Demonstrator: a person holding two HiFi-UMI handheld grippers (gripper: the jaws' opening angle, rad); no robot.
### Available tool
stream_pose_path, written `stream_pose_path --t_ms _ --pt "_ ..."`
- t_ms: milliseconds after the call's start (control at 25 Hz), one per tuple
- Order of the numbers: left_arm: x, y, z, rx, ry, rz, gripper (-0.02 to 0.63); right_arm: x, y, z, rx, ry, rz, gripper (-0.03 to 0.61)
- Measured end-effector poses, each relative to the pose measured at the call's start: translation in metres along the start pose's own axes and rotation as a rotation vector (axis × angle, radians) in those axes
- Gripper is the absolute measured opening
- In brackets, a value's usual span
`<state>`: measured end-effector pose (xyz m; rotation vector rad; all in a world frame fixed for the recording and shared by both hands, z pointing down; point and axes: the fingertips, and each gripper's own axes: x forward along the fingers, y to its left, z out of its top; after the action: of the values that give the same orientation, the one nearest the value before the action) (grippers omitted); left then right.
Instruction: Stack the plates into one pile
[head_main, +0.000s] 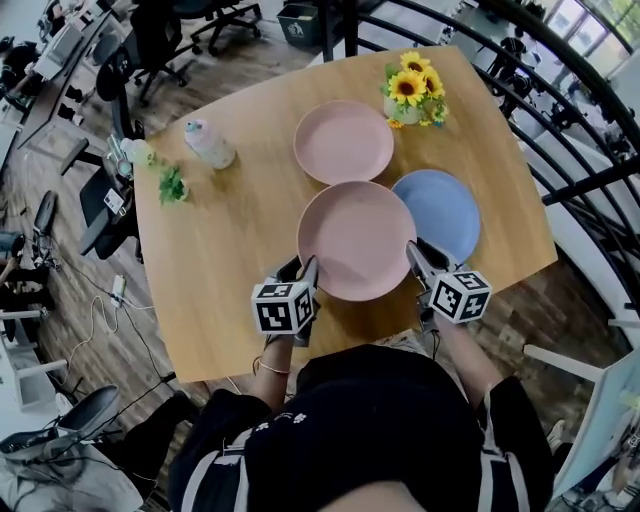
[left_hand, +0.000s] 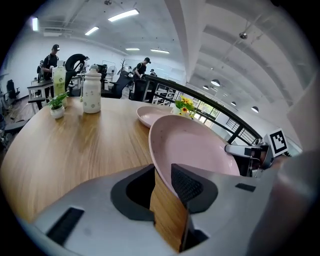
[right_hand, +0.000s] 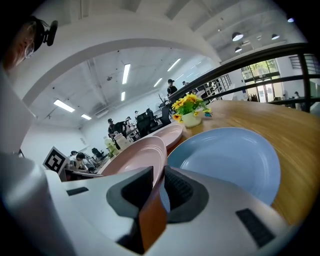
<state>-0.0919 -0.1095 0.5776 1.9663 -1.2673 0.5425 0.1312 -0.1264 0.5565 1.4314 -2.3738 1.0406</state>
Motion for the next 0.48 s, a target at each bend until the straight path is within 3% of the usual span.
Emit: stream_pose_path --t_ms 480 --pt "0.036 -0.068 0.012 0.062 0.022 -0.053 0.103 -0.047 -0.060 0.018 0.049 -0.065 -0.056 0.072"
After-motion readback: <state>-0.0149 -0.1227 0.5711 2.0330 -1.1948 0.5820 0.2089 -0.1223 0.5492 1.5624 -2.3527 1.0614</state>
